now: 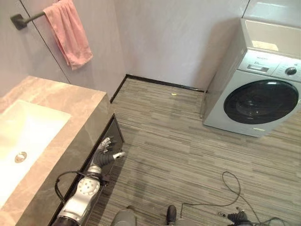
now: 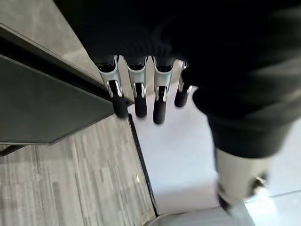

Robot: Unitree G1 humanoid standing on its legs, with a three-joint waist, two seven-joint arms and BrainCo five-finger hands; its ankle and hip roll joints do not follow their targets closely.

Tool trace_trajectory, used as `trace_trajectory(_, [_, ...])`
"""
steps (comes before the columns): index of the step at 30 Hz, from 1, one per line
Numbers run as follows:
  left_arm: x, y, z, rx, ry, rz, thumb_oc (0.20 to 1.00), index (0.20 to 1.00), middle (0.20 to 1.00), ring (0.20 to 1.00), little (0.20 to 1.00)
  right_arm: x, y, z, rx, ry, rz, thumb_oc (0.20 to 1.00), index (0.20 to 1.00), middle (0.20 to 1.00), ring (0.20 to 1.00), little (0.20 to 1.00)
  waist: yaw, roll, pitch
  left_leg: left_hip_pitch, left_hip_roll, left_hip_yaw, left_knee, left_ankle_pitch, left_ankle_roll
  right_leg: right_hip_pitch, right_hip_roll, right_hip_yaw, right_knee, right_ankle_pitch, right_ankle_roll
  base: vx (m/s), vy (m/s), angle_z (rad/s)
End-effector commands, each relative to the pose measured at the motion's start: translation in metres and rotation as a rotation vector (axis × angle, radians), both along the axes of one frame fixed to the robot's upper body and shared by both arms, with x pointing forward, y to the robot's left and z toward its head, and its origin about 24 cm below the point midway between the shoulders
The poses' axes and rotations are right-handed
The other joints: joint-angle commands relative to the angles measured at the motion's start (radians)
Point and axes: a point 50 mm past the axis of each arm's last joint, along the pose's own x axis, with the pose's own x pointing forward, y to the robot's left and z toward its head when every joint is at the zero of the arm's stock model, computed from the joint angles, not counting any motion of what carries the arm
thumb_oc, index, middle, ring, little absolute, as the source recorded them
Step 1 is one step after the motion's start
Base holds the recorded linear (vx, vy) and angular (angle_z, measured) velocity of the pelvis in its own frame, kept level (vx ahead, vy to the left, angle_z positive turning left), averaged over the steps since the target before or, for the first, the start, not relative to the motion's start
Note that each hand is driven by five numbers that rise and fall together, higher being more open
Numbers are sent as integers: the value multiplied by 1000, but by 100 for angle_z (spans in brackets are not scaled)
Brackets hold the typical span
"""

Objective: Put brush and paste in cup on sink, flatten towel.

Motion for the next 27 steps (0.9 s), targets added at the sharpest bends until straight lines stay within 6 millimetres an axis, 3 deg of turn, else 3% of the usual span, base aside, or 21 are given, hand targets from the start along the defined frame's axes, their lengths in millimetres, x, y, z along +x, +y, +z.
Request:
trace_trajectory(1, [2,3,2,12,-1,-22,1000,1000,1000,1000,1000,7,-1,3,-17,-22,11,1000,1000,1000,1000,1000,-16,-20,-8,27,-19,12,-20,79,50,15,32,15,81,-96,103,96,76,-30])
trace_trajectory(6, [-14,11,-49,90,257,7,1000,1000,1000,1000,1000,3,1,-1,23,-7,-48,1000,1000,1000,1000,1000,-45,-3,-43,114,-17,43,-98,79,62,27,32,38,86,-106,100,99,86,-30])
trace_trajectory(8, [-29,17,-76,94,406,45,1000,1000,1000,1000,1000,0,2,-3,34,23,-43,1000,1000,1000,1000,1000,-49,0,-50,132,-16,54,-102,72,68,34,30,50,87,-108,98,61,56,-31])
trace_trajectory(9, [-29,17,-76,94,405,44,1000,1000,1000,1000,1000,0,2,-3,34,22,-43,1000,1000,1000,1000,1000,-48,1,-49,134,-16,55,-102,72,68,35,31,51,86,-108,98,88,61,-14])
trace_trajectory(12, [-54,23,-110,73,615,129,1000,1000,1000,1000,1000,-22,2,-11,113,77,-183,1000,1000,1000,1000,1000,-55,3,-66,169,-19,70,-113,53,77,56,30,66,73,-110,99,105,62,-10])
trace_trajectory(18, [-82,36,-130,141,782,197,1000,1000,1000,1000,1000,-36,5,-15,186,93,-282,1000,1000,1000,1000,1000,-58,0,-82,192,-18,75,-112,33,84,74,31,74,76,-123,99,68,29,-2])
trace_trajectory(27, [-84,37,-132,148,804,214,1000,1000,1000,1000,1000,-23,9,-15,222,49,-272,1000,1000,1000,1000,1000,-52,-5,-88,205,-28,73,-138,30,94,69,25,71,91,-129,110,45,35,-4])
